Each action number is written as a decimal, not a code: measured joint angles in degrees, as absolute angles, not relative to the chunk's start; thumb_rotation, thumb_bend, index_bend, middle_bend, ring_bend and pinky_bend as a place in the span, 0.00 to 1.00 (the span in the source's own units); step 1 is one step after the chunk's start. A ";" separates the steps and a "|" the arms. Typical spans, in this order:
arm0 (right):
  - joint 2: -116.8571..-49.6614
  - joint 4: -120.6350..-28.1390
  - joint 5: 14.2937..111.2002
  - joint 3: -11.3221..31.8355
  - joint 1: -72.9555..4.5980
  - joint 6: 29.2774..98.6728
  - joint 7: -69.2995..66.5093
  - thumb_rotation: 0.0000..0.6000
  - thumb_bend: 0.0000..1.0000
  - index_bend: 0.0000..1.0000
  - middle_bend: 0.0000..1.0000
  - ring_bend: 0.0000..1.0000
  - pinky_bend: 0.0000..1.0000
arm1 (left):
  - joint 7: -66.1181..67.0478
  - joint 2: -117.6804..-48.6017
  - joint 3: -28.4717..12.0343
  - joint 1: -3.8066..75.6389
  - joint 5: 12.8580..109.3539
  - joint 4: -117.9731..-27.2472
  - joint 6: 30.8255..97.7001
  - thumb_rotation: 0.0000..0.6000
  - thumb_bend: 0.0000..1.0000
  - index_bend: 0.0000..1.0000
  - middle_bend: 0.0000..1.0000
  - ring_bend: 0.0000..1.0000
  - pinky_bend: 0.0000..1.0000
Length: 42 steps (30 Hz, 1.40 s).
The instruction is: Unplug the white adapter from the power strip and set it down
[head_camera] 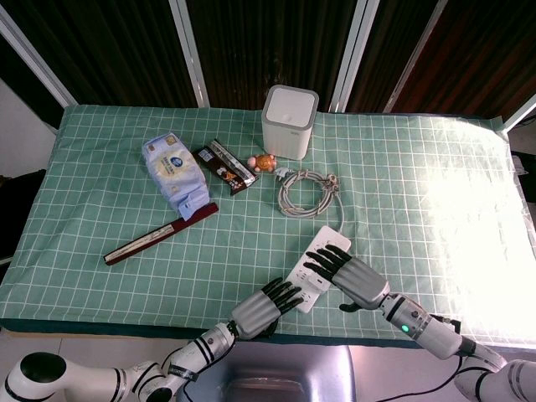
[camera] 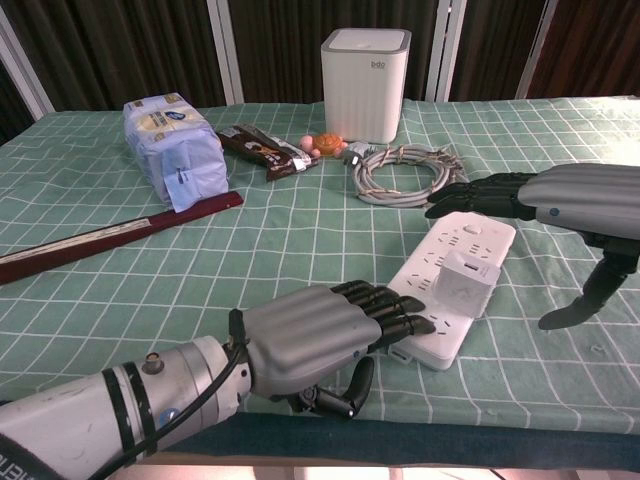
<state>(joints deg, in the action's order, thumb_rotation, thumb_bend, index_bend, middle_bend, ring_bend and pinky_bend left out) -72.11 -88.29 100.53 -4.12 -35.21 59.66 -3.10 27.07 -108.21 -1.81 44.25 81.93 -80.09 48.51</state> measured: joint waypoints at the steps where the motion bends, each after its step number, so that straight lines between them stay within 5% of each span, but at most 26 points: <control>1: -72.21 -88.35 100.46 -4.12 -35.29 59.51 -2.95 1.00 0.12 0.00 0.00 0.00 0.00 | 27.38 -108.42 -1.77 44.32 81.74 -79.92 48.39 0.63 0.83 0.00 0.00 0.00 0.05; 29: -80.56 -76.09 105.54 -4.20 -38.50 59.99 11.41 1.00 0.18 0.14 0.07 0.00 0.05 | 28.72 -108.18 -1.18 44.76 79.38 -80.03 48.22 0.66 0.83 0.00 0.00 0.00 0.05; 42: -85.44 -69.97 107.42 -5.21 -38.21 63.87 9.92 1.00 0.30 0.32 0.21 0.08 0.20 | 28.64 -107.87 -0.92 44.79 78.95 -80.02 48.26 0.66 0.83 0.00 0.00 0.00 0.05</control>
<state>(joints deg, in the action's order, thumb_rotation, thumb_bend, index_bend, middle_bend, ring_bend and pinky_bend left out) -85.44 -69.97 107.42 -5.21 -38.21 63.87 9.92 28.64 -107.87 -0.92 44.79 78.95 -80.02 48.26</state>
